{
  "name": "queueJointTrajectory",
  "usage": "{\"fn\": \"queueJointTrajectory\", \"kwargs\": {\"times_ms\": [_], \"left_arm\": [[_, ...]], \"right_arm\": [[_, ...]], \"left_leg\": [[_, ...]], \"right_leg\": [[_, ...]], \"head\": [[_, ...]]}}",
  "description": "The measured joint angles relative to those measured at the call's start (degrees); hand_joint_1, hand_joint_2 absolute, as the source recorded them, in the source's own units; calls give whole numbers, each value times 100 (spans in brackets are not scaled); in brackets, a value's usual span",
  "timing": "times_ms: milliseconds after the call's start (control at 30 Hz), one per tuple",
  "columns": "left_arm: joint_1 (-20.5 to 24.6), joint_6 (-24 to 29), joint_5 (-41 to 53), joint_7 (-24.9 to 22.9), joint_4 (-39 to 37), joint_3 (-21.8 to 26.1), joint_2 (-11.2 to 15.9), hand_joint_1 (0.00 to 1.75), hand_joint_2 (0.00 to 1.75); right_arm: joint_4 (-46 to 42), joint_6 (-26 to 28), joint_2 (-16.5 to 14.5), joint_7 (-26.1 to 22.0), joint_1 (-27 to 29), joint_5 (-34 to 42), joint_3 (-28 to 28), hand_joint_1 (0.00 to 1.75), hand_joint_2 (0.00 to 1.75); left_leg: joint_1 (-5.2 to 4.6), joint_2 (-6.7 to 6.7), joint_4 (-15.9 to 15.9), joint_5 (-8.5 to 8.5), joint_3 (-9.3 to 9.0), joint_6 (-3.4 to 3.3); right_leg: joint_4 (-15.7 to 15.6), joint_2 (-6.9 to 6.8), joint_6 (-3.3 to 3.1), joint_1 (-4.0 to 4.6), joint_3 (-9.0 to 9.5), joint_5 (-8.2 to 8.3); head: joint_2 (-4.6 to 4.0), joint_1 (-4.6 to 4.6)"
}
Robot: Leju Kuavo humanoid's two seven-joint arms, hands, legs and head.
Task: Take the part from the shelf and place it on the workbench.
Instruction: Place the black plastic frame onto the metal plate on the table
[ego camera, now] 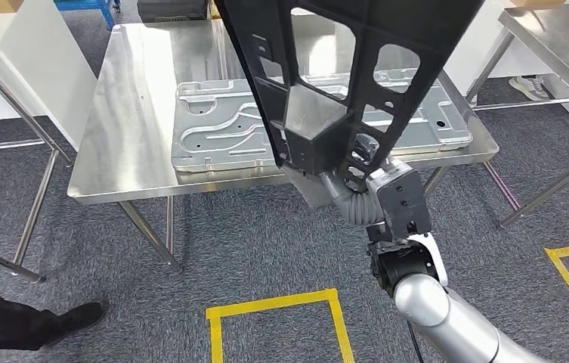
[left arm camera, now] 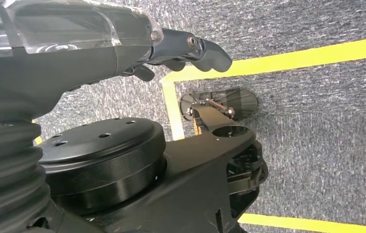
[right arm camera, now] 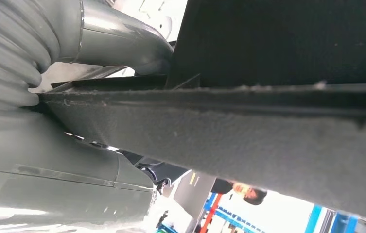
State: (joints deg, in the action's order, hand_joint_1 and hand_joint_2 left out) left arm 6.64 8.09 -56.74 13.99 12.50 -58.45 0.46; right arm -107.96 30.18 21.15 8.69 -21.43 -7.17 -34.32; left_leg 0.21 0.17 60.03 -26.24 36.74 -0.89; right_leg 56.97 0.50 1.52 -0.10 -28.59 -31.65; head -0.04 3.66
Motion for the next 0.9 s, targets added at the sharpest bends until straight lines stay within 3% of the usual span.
{"fn": "queueJointTrajectory", "kwargs": {"times_ms": [433, 567, 633, 700, 733, 767, 800, 867, 900], "left_arm": [[1, -64, -50, 71, 0, 0, 1, 0, 175], [4, -124, -58, 184, 1, 0, -4, 0, 175], [4, -131, -64, 230, 2, 0, -11, 0, 175], [2, -132, -66, 262, 2, 0, -14, 0, 175], [0, -132, -66, 269, 2, 0, -16, 0, 175], [-2, -132, -66, 271, 2, 0, -21, 0, 175], [-2, -132, -64, 270, 2, 0, -29, 0, 175], [-1, -132, -56, 261, 2, 0, -51, 0, 175], [2, -132, -49, 256, 2, 0, -60, 0, 175]], "right_arm": [[219, -38, -196, -207, -57, 57, -172, 175, 175], [270, -59, -255, -264, -55, 64, -237, 175, 175], [285, -63, -260, -271, -57, 69, -254, 175, 175], [315, -62, -267, -273, -27, 85, -275, 175, 175], [333, -62, -268, -272, 2, 93, -282, 175, 175], [347, -61, -267, -272, 26, 102, -285, 175, 175], [356, -61, -263, -270, 41, 106, -285, 175, 175], [360, -60, -256, -263, 51, 107, -281, 175, 175], [359, -60, -251, -252, 53, 104, -280, 175, 175]], "left_leg": [[-18, 23, 8, -16, 1, -21], [-3, 31, -188, 14, -119, -139], [29, 48, -347, 41, -236, -168], [27, 76, -380, 3, -302, -167], [28, 85, -378, -26, -336, -152], [30, 90, -375, -60, -377, -133], [35, 90, -370, -98, -424, -109], [46, 86, -350, -184, -517, -43], [44, 81, -329, -226, -544, -3]], "right_leg": [[-15, 17, 7, -10, 0, 4], [-107, 13, 94, -33, 61, 16], [264, 0, 114, -46, -119, -169], [1000, -7, 159, -70, -541, -444], [1273, -11, 184, -86, -712, -486], [1368, -16, 206, -105, -806, -417], [1244, -22, 225, -125, -799, -228], [595, -36, 255, -161, -587, 271], [273, -42, 251, -163, -461, 410]], "head": [[0, -1], [0, -26], [0, 11], [0, 51], [0, 60], [0, 71], [0, 80], [0, 100], [0, 109]]}}
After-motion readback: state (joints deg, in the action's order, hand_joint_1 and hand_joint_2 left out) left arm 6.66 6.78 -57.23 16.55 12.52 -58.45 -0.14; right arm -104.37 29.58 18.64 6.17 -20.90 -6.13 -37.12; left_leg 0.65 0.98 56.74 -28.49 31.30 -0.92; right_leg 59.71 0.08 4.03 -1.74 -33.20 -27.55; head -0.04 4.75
